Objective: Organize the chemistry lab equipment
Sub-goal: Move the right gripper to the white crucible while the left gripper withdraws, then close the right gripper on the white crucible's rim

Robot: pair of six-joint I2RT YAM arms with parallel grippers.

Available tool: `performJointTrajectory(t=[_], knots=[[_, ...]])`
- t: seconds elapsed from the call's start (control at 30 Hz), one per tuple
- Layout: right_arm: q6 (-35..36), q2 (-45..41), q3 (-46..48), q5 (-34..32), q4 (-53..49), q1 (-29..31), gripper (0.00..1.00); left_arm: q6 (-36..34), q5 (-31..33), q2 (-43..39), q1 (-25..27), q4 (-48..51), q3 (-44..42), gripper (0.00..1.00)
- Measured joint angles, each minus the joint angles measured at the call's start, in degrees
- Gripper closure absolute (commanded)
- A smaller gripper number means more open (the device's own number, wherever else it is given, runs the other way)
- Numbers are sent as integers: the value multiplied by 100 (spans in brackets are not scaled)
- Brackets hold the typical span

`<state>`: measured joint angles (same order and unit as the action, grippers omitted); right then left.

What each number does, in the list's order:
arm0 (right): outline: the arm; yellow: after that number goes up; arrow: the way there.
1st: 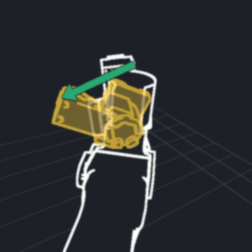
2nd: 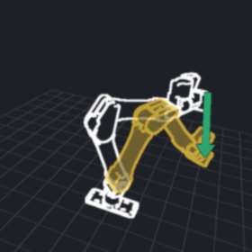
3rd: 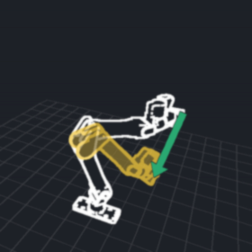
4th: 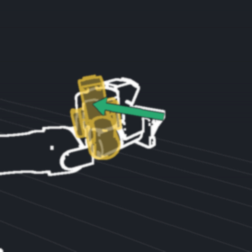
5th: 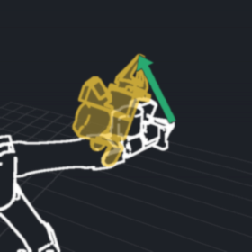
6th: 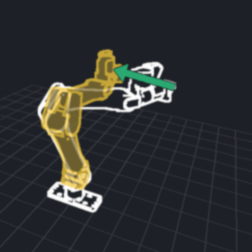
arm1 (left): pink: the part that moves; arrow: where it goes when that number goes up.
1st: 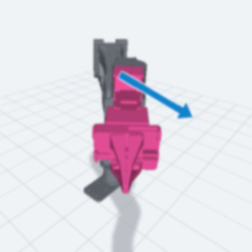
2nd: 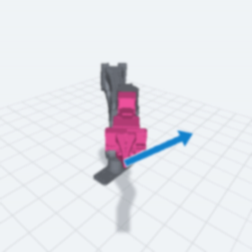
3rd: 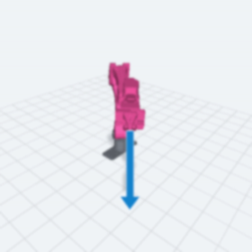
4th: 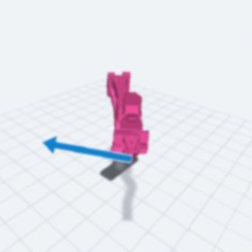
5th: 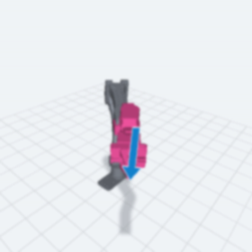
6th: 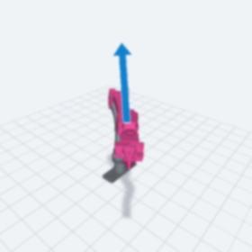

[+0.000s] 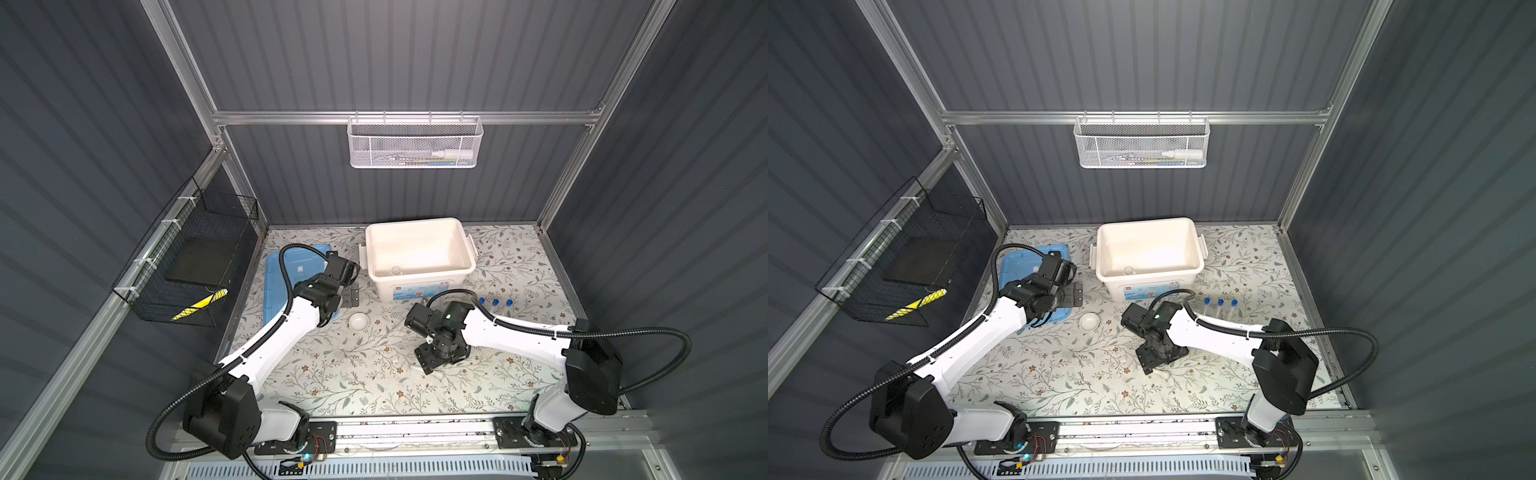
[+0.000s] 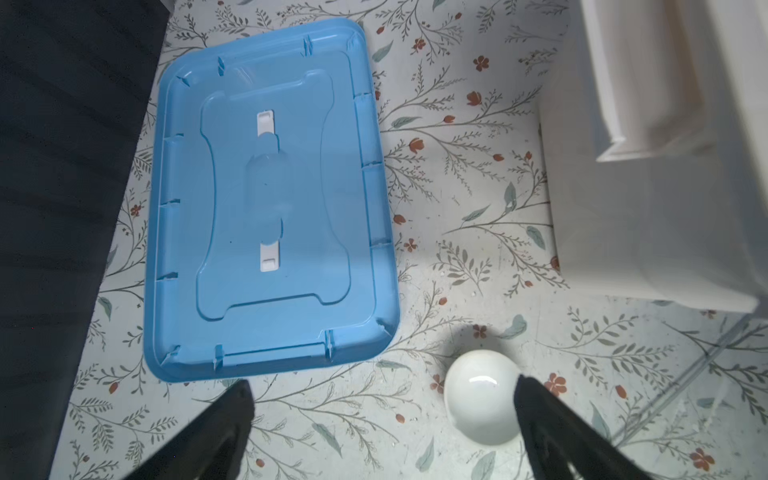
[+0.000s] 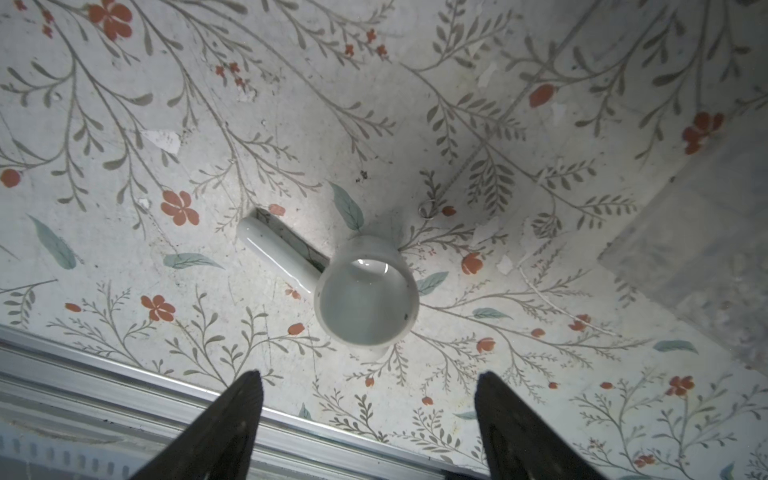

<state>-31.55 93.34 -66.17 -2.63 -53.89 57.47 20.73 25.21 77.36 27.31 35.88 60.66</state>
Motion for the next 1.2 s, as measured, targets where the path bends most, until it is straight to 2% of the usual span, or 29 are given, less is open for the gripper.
performJointTrajectory(t=[0.8,1.0,1.2], knots=[[-103,570,133,79,535,-66,26,120,-111,0,-52,-17,-415,0],[-98,570,275,98,662,-212,32,118,-120,0,-52,-17,-415,0],[-57,570,299,142,758,-258,43,118,-122,0,-70,-17,-415,0]])
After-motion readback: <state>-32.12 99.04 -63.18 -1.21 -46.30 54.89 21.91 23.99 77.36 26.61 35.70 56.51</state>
